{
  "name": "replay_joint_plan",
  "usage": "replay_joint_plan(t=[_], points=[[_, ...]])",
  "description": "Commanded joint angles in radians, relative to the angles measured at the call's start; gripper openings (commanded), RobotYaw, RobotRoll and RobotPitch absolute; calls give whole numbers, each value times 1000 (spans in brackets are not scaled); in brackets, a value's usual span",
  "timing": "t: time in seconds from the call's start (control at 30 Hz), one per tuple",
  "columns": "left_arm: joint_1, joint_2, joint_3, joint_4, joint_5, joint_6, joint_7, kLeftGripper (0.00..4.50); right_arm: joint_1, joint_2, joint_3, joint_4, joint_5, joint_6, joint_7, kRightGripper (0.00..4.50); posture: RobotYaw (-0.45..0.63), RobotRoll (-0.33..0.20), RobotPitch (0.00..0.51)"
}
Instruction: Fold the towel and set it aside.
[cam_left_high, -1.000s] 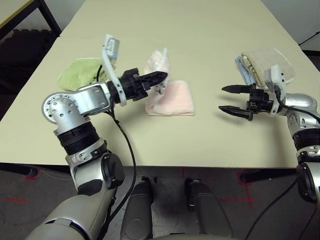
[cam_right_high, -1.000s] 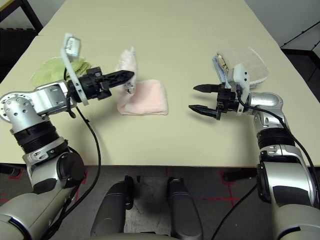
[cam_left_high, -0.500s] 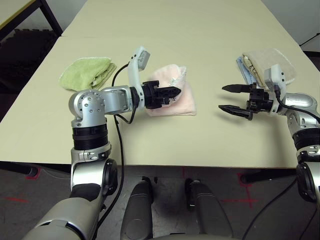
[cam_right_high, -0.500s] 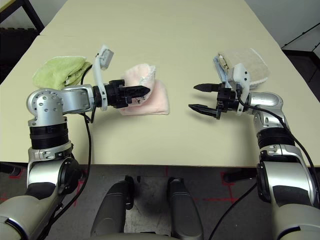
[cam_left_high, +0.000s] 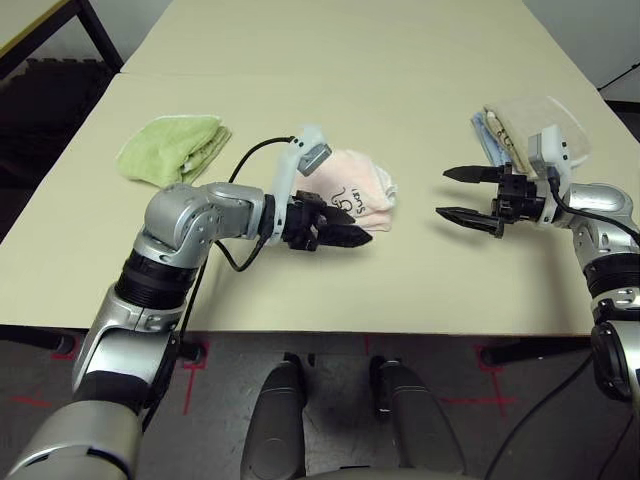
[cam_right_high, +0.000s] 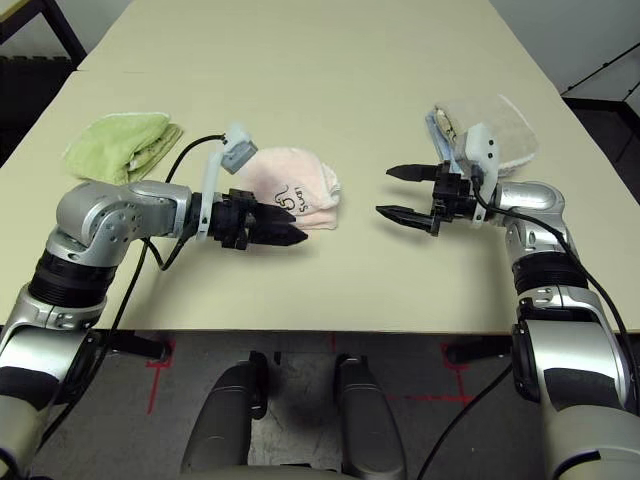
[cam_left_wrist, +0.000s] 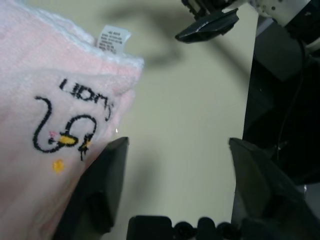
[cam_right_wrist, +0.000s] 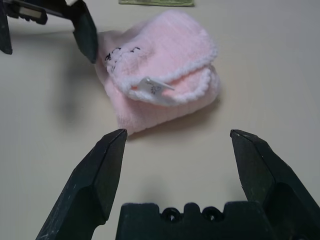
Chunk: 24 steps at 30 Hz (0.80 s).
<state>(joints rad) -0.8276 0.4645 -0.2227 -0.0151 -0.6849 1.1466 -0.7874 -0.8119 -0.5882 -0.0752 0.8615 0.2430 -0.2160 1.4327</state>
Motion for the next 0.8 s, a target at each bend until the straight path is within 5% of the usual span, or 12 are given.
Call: replay_joint_plan(t=[0.03,0.17,0.6,0.8], points=[[-17,5,-11,-13,-1,-16,-62,4471,1,-4,5,16,-9,-12,0,4500,64,0,176],[-11,86,-43,-29,13,-118,-255,4471,-19,9,-1,21,1,1,2,4500,60,0,177],[9,165,1,471,322,-1054,-720,4471,-123,90,34,45,1,-29,103,4500,49,0,181],[-3,144,41,604,364,-1176,-746,4491,-160,89,47,108,-22,-94,143,4319,53,0,181]])
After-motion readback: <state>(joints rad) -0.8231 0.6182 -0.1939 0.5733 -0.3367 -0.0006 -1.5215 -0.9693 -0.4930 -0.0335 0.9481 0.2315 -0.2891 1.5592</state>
